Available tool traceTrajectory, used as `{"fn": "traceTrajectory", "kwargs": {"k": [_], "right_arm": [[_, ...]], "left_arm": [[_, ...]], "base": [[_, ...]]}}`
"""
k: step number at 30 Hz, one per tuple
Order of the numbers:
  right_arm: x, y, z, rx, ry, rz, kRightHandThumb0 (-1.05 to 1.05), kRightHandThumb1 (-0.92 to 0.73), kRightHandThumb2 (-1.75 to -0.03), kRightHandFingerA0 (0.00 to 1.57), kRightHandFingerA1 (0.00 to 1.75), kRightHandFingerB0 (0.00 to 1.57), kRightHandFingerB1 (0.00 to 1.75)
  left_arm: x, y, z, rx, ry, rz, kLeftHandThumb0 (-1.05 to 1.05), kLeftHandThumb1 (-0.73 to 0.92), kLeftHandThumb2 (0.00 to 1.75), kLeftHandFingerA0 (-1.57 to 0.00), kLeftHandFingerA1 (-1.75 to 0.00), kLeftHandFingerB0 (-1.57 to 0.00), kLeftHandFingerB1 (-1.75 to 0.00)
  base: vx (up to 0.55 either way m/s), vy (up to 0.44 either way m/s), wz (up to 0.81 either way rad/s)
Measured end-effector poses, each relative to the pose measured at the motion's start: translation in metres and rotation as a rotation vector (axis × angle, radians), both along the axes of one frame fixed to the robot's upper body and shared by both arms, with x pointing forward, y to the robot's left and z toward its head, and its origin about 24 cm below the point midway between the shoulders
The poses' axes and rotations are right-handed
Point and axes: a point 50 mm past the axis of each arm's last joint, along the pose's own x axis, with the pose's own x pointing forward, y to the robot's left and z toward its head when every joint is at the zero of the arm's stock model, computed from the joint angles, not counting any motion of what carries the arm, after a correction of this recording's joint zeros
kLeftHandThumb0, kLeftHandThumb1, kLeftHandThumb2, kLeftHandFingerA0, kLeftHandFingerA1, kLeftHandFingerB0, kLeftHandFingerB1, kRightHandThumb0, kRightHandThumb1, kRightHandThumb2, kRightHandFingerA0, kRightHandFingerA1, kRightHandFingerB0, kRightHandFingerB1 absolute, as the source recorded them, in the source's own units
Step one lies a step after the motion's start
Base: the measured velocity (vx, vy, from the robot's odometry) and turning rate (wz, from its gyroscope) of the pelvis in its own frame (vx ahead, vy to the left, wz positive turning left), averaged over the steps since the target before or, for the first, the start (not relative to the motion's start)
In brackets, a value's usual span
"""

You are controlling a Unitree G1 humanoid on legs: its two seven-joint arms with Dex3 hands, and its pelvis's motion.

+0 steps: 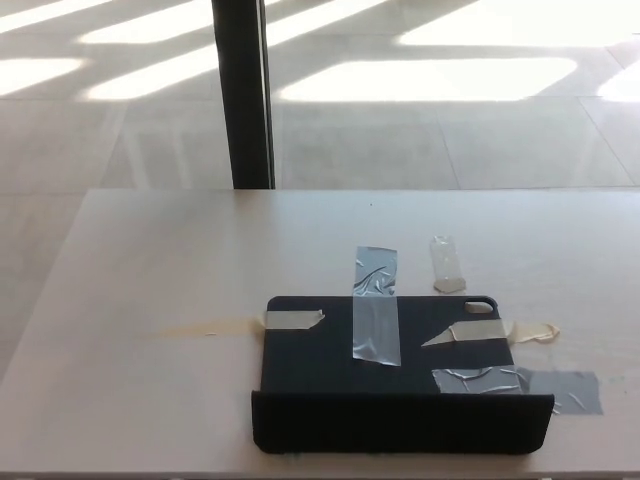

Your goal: The robot uses its right hand to open a folded tablet cover kept in the middle of the desk

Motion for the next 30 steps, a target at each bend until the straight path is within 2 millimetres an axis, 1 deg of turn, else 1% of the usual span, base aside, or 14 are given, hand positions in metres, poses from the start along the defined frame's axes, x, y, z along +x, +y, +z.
{"fn": "traceTrajectory", "kwargs": {"k": [1, 3, 4, 5, 6, 7, 8, 10, 11, 12, 16, 18, 19, 30], "right_arm": [[0.009, 0.007, 0.005, -0.026, -0.010, 0.038, -0.84, -0.87, -0.67, 0.55, 0.43, 0.41, 0.34], [0.030, 0.026, 0.017, -0.084, -0.034, 0.137, -0.84, -0.87, -0.67, 0.55, 0.43, 0.41, 0.34], [0.041, 0.038, 0.022, -0.115, -0.044, 0.194, -0.90, -0.76, -0.79, 0.51, 0.46, 0.37, 0.38], [0.048, 0.047, 0.025, -0.136, -0.050, 0.234, -0.81, -0.73, -1.10, 0.43, 0.54, 0.29, 0.47], [0.056, 0.058, 0.030, -0.163, -0.056, 0.280, -0.82, -0.92, -0.71, 0.55, 0.45, 0.34, 0.32], [0.061, 0.065, 0.032, -0.182, -0.058, 0.309, -0.79, -0.73, -1.09, 0.44, 0.56, 0.25, 0.46], [0.069, 0.075, 0.035, -0.208, -0.059, 0.351, -0.82, -0.92, -0.69, 0.49, 0.44, 0.29, 0.30], [0.078, 0.089, 0.038, -0.244, -0.054, 0.406, -0.82, -0.92, -0.69, 0.49, 0.44, 0.29, 0.30], [0.080, 0.092, 0.038, -0.254, -0.052, 0.421, -0.83, -0.91, -0.68, 0.45, 0.47, 0.32, 0.30], [0.086, 0.102, 0.039, -0.277, -0.045, 0.457, -0.84, -0.90, -0.67, 0.46, 0.46, 0.32, 0.30], [0.097, 0.121, 0.036, -0.316, -0.021, 0.529, -0.84, -0.92, -0.68, 0.48, 0.47, 0.31, 0.31], [0.105, 0.137, 0.033, -0.348, 0.002, 0.585, -0.85, -0.92, -0.69, 0.53, 0.49, 0.32, 0.32], [0.108, 0.143, 0.031, -0.360, 0.011, 0.609, -0.86, -0.92, -0.72, 0.47, 0.50, 0.29, 0.33], [0.125, 0.208, 0.008, -0.505, 0.116, 0.845, -0.87, -0.92, -0.69, 0.44, 0.50, 0.29, 0.32]], "left_arm": [[0.000, 0.000, 0.000, -0.001, -0.001, 0.001, -0.91, 0.92, 0.69, -0.69, -0.75, -0.46, -0.61], [0.000, 0.000, 0.000, -0.003, -0.003, 0.003, -0.91, 0.92, 0.69, -0.69, -0.75, -0.46, -0.61], [0.001, 0.000, 0.000, -0.005, -0.006, 0.003, -0.91, 0.92, 0.70, -0.71, -0.75, -0.46, -0.61], [0.001, 0.000, 0.000, -0.005, -0.007, 0.004, -0.91, 0.92, 0.69, -0.72, -0.76, -0.46, -0.61], [0.001, 0.000, 0.000, -0.006, -0.009, 0.004, -0.91, 0.92, 0.69, -0.71, -0.76, -0.47, -0.63], [0.002, 0.000, 0.000, -0.006, -0.010, 0.004, -0.91, 0.92, 0.69, -0.73, -0.77, -0.47, -0.63], [0.002, 0.000, 0.000, -0.007, -0.010, 0.004, -0.91, 0.92, 0.69, -0.72, -0.77, -0.46, -0.63], [0.001, 0.000, 0.000, -0.007, -0.010, 0.005, -0.91, 0.92, 0.69, -0.72, -0.77, -0.46, -0.63], [0.001, 0.000, 0.000, -0.008, -0.010, 0.005, -0.90, 0.92, 0.70, -0.72, -0.77, -0.47, -0.64], [0.001, -0.001, 0.000, -0.008, -0.010, 0.005, -0.89, 0.92, 0.70, -0.73, -0.77, -0.46, -0.63], [0.002, -0.001, 0.000, -0.008, -0.012, 0.005, -0.91, 0.92, 0.70, -0.75, -0.79, -0.48, -0.64], [0.002, -0.001, 0.000, -0.008, -0.013, 0.004, -0.89, 0.92, 0.71, -0.75, -0.78, -0.49, -0.64], [0.003, -0.001, 0.000, -0.008, -0.014, 0.004, -0.89, 0.92, 0.71, -0.71, -0.76, -0.48, -0.64], [0.003, -0.001, 0.000, -0.010, -0.017, 0.003, -0.91, 0.92, 0.70, -0.72, -0.76, -0.46, -0.63]], "base": [[0.00, 0.000, 0.00], [0.00, 0.000, 0.00], [0.00, 0.000, 0.00], [0.00, 0.000, 0.00], [0.00, 0.000, 0.00], [0.00, 0.000, 0.00], [0.00, 0.000, 0.00], [0.00, 0.000, 0.00], [0.00, 0.000, 0.00], [0.00, 0.000, 0.00], [0.00, 0.000, 0.00], [0.00, 0.000, 0.00], [0.00, 0.000, 0.00], [0.00, 0.000, 0.00]]}}
